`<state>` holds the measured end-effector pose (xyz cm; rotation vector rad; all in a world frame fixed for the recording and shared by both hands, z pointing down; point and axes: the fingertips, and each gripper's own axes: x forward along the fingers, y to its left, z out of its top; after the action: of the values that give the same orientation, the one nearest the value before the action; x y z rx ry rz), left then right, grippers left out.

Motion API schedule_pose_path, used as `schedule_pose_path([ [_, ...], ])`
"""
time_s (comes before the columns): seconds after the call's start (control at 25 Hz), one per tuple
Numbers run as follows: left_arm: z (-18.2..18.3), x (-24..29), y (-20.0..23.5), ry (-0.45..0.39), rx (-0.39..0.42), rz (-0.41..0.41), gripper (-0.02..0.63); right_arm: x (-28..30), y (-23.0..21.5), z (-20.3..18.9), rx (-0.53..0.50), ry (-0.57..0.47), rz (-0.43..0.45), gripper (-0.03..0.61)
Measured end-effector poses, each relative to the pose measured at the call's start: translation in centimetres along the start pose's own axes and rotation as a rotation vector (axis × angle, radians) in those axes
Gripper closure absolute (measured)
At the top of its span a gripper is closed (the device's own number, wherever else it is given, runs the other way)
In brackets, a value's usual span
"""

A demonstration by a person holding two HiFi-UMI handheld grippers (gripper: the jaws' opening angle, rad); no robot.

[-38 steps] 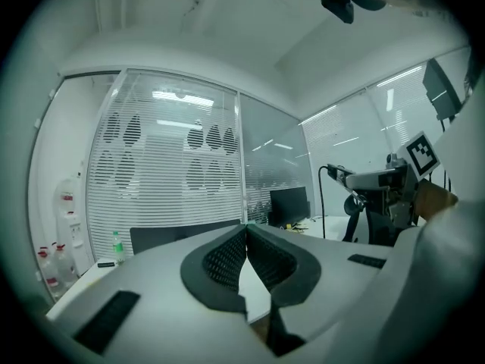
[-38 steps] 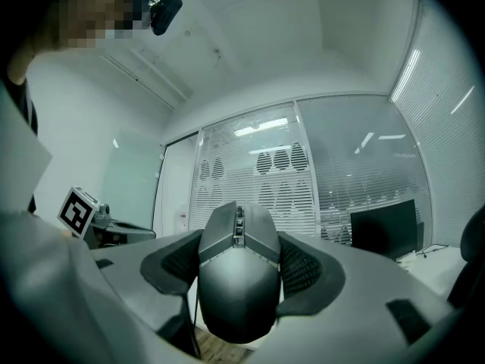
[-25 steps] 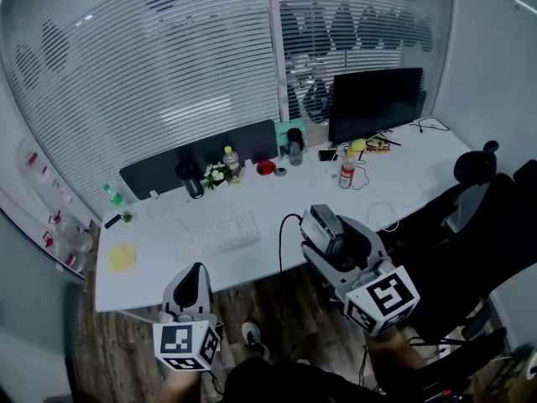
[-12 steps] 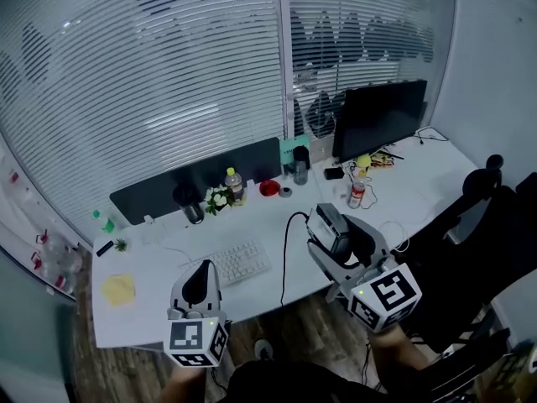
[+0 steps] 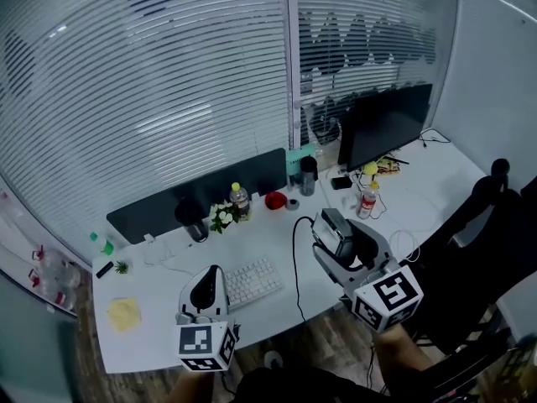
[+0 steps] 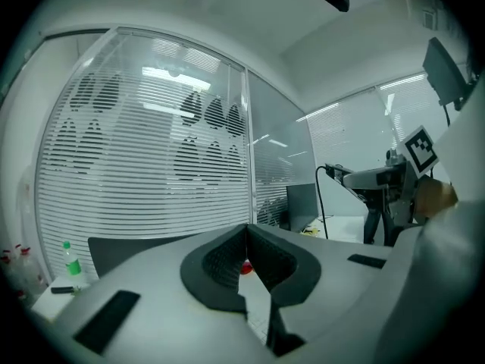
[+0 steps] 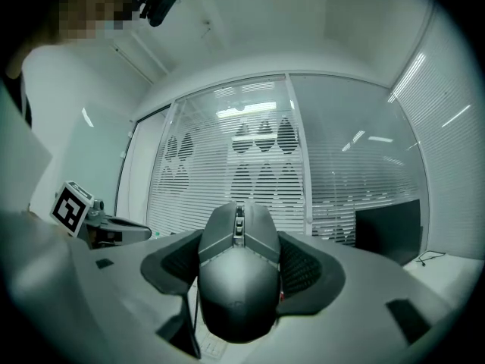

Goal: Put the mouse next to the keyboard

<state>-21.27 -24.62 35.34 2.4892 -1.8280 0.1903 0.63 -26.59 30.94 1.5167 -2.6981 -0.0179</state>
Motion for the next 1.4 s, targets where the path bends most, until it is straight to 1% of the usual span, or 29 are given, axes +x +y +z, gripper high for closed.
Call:
schedule_pose_path([
  [0.24, -1.1, 2.4, 2.1, -0.014, -0.022, -0.014, 0.584, 3.2, -1.0, -1.3, 0.008, 0.022, -0.044, 0.283],
  [0.36, -2.4, 3.8, 2.7, 0.013, -0.021, -0.007, 0.584, 4.4, -1.8, -2.7, 0.018, 0.047, -0.057, 0.282],
  [0.44, -3.0, 4.6, 2.9, 0.031, -0.028, 0.011, 0.584, 5.4, -2.2, -3.3, 0.011, 0.059, -0.039, 0.282],
  [0.6, -2.8, 6.0, 2.7, 0.011, -0.061, 0.076, 0.584, 7.2, -3.4, -4.2, -0.018, 0.075, 0.001, 0.282],
  [0.68, -3.5, 6.8, 1.8, 0.033, -0.07, 0.09, 0.584, 8.1, -4.3, -5.3, -0.009, 0.095, 0.036, 0.283],
  [0.84, -4.6, 8.1, 0.3, 0.064, -0.046, 0.132, 0.584, 9.4, -6.7, -8.0, -0.003, 0.142, 0.074, 0.284],
  [1.08, -7.2, 9.8, -0.4, 0.116, -0.095, 0.212, 0.584, 11.4, -9.7, -11.4, 0.027, 0.177, 0.099, 0.283],
  [1.24, -8.5, 10.6, -0.7, 0.126, -0.094, 0.268, 0.584, 12.5, -10.6, -14.2, 0.033, 0.227, 0.125, 0.284],
  [1.4, -10.8, 11.0, -1.4, 0.137, -0.059, 0.29, 0.584, 13.5, -10.7, -17.6, 0.032, 0.287, 0.163, 0.284],
])
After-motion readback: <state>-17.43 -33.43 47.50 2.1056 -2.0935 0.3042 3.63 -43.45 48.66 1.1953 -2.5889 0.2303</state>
